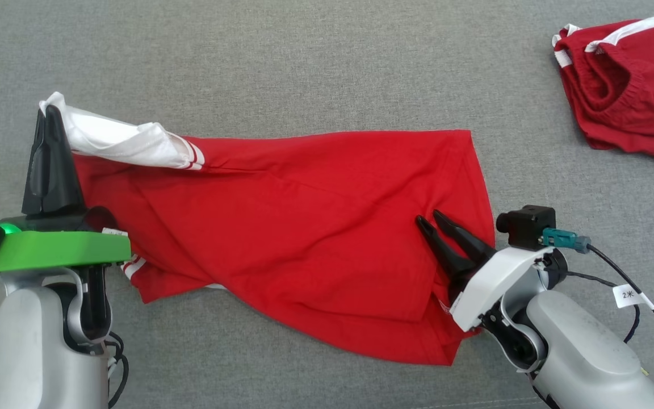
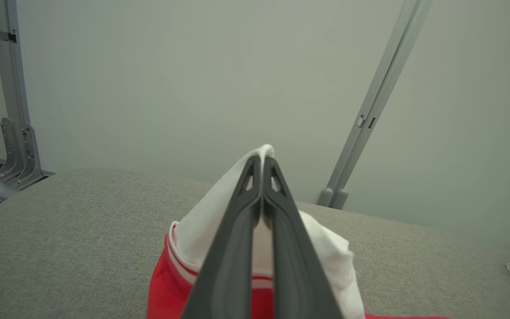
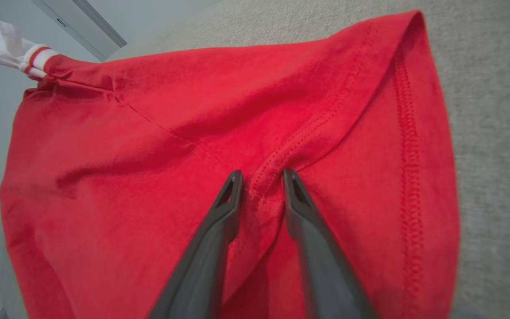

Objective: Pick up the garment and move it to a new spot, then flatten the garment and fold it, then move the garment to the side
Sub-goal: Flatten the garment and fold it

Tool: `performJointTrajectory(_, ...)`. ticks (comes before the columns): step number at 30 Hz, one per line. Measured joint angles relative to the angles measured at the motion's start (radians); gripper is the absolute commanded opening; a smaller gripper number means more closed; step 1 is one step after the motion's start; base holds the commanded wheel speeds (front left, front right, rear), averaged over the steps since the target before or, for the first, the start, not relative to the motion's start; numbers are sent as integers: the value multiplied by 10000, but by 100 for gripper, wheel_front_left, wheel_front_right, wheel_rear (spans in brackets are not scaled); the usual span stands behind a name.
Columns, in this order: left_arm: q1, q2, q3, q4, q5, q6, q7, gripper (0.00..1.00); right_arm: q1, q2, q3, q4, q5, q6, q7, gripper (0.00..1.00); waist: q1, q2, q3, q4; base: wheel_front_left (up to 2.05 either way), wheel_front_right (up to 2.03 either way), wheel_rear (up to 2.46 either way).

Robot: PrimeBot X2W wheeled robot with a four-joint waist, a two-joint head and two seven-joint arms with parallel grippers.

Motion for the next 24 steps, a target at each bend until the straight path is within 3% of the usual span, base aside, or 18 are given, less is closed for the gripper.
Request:
performJointTrajectory(4, 1, -13, 75, -4, 2, 0, 0, 0, -198, 10, 182, 58, 88, -2, 15, 26, 0, 0, 3, 113, 0, 0, 0)
performJointTrajectory(5, 1, -13, 90, -4, 8, 0, 0, 0, -221, 6, 228, 58, 90, -2, 15, 10, 0, 0, 1, 117, 0, 0, 0)
performJointTrajectory(7, 1, -23, 134, -6, 52, 0, 0, 0, -221, -2, 318, 77, 123, -2, 15, 10, 0, 0, -3, 117, 0, 0, 0)
performJointTrajectory(8, 1, -27, 169, -6, 56, 0, -2, 0, -222, -10, 351, 88, 151, -2, 15, 0, 0, 0, -6, 113, 0, 0, 0)
performJointTrajectory(15, 1, -40, 290, -19, 61, -2, -2, 0, -426, -146, 458, 125, 138, -2, -219, 0, 0, 0, -32, 20, 0, 0, 0)
performJointTrajectory(24, -2, -96, 587, -328, -157, -173, -2, 0, -898, -493, -660, -546, 40, -2, -1152, 0, 0, 0, -401, -128, 0, 0, 0)
